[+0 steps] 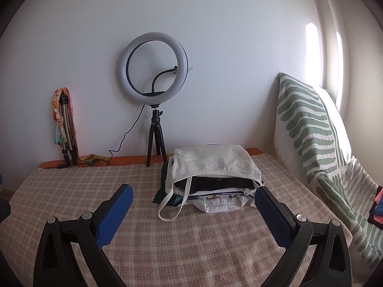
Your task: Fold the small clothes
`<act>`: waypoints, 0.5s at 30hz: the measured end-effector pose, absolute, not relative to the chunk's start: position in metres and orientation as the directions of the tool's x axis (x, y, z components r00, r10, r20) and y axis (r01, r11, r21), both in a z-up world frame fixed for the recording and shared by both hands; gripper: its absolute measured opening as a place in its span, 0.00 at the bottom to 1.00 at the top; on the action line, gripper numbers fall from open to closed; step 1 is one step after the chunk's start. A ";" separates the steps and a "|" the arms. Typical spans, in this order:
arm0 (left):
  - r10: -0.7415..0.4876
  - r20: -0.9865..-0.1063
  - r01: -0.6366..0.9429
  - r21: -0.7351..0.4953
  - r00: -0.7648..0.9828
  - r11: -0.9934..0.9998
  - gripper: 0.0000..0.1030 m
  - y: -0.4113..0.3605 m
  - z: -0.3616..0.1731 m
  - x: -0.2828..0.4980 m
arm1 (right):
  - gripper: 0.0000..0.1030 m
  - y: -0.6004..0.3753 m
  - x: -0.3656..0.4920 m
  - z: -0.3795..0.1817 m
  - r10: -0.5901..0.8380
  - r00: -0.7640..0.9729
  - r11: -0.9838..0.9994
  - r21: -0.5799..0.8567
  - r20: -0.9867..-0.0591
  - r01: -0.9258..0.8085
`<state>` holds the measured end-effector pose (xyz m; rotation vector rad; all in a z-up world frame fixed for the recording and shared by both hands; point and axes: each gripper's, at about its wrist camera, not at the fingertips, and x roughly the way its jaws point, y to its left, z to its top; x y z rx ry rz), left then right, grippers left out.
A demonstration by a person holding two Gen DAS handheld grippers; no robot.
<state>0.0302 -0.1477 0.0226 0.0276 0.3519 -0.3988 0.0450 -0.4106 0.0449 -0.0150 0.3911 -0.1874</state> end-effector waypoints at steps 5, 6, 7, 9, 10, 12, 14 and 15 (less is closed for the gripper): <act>-0.382 -0.335 0.396 -0.028 0.861 0.918 0.99 -0.150 0.022 0.026 | 1.00 -0.414 0.047 0.044 -0.179 0.906 0.983 -0.039 -0.383 0.177; -0.386 -0.341 0.400 -0.029 0.857 0.916 0.99 -0.150 0.022 0.027 | 1.00 -0.415 0.047 0.044 -0.179 0.907 0.983 -0.038 -0.382 0.178; -0.385 -0.346 0.400 -0.029 0.856 0.916 0.99 -0.151 0.022 0.027 | 1.00 -0.415 0.047 0.044 -0.178 0.907 0.983 -0.036 -0.381 0.178; -0.379 -0.354 0.396 -0.026 0.855 0.918 0.99 -0.151 0.021 0.029 | 1.00 -0.416 0.047 0.045 -0.176 0.909 0.984 -0.031 -0.378 0.178; -0.378 -0.358 0.395 -0.026 0.854 0.918 0.99 -0.151 0.020 0.029 | 1.00 -0.416 0.047 0.045 -0.176 0.909 0.983 -0.029 -0.377 0.179; -0.376 -0.368 0.393 -0.031 0.850 0.919 0.99 -0.151 0.019 0.031 | 1.00 -0.416 0.047 0.045 -0.177 0.909 0.983 -0.030 -0.377 0.179; -0.375 -0.372 0.391 -0.035 0.849 0.920 0.99 -0.150 0.018 0.031 | 1.00 -0.416 0.047 0.045 -0.176 0.908 0.983 -0.029 -0.381 0.179; -0.374 -0.371 0.390 -0.034 0.850 0.920 0.99 -0.150 0.018 0.031 | 1.00 -0.415 0.047 0.045 -0.175 0.907 0.984 -0.027 -0.383 0.178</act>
